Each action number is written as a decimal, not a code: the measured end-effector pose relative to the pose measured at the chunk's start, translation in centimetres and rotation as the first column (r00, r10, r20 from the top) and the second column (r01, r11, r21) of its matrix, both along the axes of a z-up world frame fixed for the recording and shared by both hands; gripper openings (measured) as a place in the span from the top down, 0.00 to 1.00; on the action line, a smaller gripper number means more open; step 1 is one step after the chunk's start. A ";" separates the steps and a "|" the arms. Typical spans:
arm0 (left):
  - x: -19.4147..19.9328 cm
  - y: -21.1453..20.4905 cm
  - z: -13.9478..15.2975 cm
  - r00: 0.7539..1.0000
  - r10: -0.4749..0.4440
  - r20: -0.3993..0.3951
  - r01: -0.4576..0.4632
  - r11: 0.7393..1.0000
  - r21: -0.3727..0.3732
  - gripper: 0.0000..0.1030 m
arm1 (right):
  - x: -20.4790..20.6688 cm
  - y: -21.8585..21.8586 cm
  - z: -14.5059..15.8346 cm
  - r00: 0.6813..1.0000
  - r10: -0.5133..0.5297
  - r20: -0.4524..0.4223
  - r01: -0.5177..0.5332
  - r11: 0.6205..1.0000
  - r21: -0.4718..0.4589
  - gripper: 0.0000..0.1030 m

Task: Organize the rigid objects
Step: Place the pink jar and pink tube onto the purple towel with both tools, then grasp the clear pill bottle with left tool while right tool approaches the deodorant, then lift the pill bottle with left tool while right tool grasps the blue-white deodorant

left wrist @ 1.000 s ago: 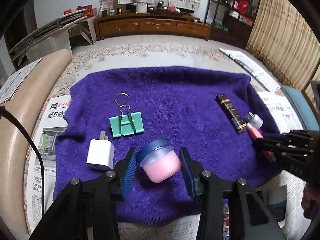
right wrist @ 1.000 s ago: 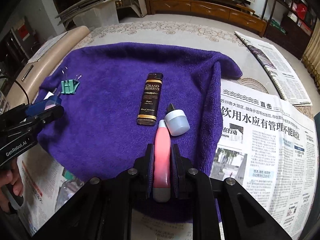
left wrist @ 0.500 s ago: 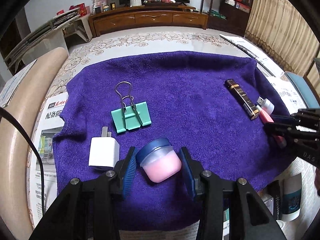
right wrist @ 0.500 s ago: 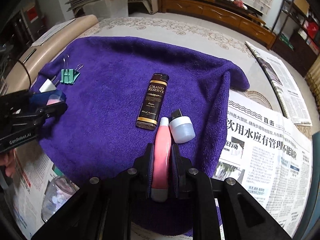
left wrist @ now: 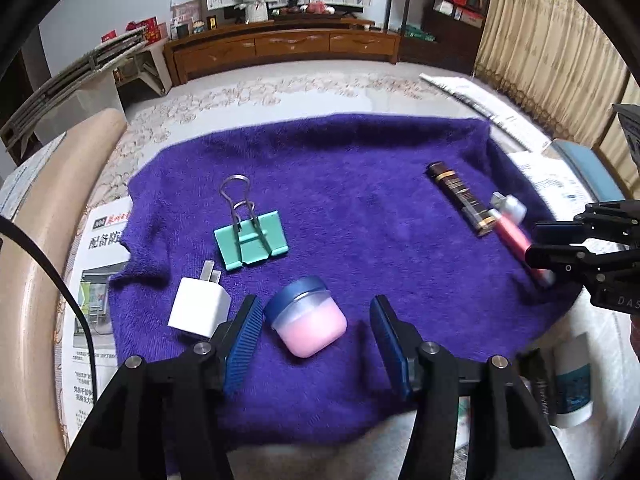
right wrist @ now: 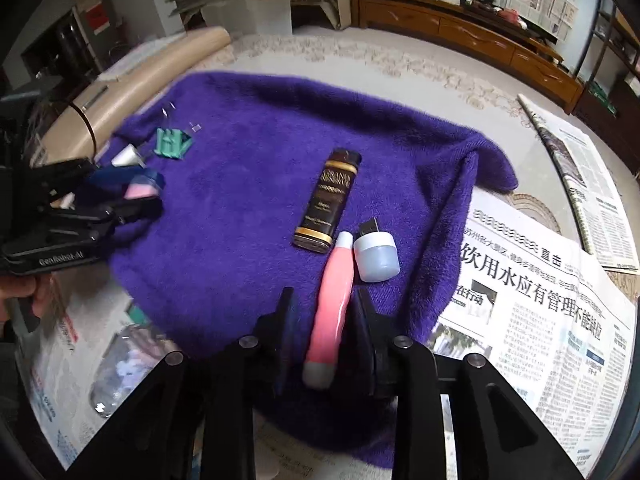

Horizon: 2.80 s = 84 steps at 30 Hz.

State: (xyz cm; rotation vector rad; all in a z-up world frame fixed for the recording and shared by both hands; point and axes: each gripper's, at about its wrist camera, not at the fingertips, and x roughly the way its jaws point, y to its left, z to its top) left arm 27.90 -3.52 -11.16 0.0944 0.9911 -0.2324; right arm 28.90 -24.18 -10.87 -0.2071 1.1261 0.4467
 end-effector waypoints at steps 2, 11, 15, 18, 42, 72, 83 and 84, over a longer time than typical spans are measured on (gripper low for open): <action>-0.8 -0.1 0.8 1.000 -0.004 0.018 0.004 1.000 -0.010 0.42 | -0.6 -0.3 0.9 1.000 -0.012 0.009 0.011 1.000 0.019 0.72; -5.3 0.4 3.4 0.997 0.037 0.069 -0.033 0.998 -0.051 0.07 | -5.9 -1.5 5.5 0.984 -0.126 0.128 0.116 0.990 0.084 0.28; -7.9 0.2 3.9 0.995 0.049 0.083 -0.044 0.997 -0.068 0.00 | -8.5 -2.6 6.3 0.960 -0.234 0.151 0.219 0.969 0.114 0.00; -9.5 -0.4 3.5 0.996 0.053 0.067 -0.047 0.995 -0.088 0.00 | -10.6 -3.4 5.8 0.948 -0.291 0.130 0.269 0.949 0.164 0.00; -9.9 -6.5 -2.7 1.000 0.000 -0.010 0.000 1.000 0.006 0.00 | -14.2 -8.5 2.4 0.901 -0.433 0.027 0.413 0.875 0.252 0.00; -11.0 -7.4 -1.6 0.995 -0.089 0.039 0.089 0.996 -0.003 0.61 | -14.5 -8.2 1.7 0.908 -0.419 -0.007 0.409 0.884 0.227 0.00; -12.3 -2.8 -1.1 0.999 -0.002 0.045 0.005 0.999 -0.053 0.61 | -14.3 -5.0 0.8 0.918 -0.396 0.019 0.385 0.902 0.195 0.00; -12.5 -2.4 -1.1 0.999 0.004 0.044 -0.002 0.998 -0.060 0.61 | -14.2 -4.2 0.7 0.919 -0.392 0.024 0.382 0.906 0.185 0.00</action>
